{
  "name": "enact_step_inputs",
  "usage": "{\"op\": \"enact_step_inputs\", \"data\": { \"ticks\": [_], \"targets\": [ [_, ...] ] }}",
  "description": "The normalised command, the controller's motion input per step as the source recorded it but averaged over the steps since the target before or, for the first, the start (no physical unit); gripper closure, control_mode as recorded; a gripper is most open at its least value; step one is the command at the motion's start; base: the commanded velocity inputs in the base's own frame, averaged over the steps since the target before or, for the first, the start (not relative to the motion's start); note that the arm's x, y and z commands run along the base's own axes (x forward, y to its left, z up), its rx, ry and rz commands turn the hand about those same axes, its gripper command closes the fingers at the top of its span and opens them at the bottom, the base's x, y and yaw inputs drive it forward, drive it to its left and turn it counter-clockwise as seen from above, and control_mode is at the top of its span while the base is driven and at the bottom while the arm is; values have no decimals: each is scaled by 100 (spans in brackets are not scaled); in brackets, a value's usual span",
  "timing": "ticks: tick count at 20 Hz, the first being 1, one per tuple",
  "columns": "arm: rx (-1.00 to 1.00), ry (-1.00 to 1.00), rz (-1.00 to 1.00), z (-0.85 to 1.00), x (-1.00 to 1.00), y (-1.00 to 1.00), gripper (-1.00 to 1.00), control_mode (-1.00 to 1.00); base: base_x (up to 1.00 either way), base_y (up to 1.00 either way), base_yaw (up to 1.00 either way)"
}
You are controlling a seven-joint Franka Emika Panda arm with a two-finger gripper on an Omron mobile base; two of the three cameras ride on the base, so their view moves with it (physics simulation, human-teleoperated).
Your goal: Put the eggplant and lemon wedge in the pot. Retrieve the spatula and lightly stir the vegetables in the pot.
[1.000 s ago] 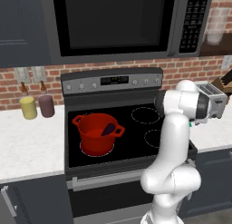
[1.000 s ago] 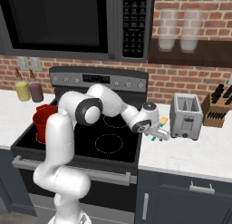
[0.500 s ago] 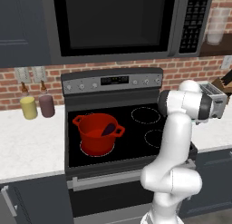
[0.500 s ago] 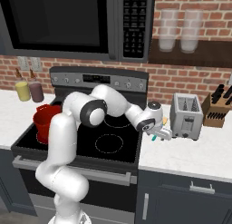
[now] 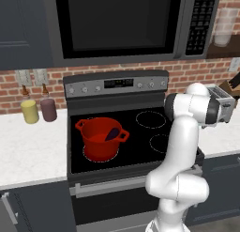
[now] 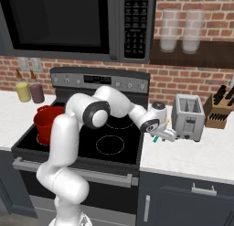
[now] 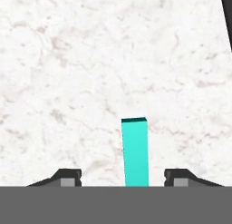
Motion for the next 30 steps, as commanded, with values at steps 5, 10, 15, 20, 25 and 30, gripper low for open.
{"op": "enact_step_inputs", "data": {
  "ticks": [5,10,15,20,25,30],
  "targets": [
    [0,1,4,-35,-5,0,100,-100,0,0,0],
    [0,3,4,-25,-6,0,100,-100,0,0,0],
    [0,6,2,-13,-3,6,100,-100,0,0,0],
    [0,1,1,-1,-35,5,100,-100,0,0,0],
    [0,-1,14,20,-80,0,100,-100,0,0,0],
    [-8,0,27,37,-91,18,100,-100,0,0,0]
  ]
}}
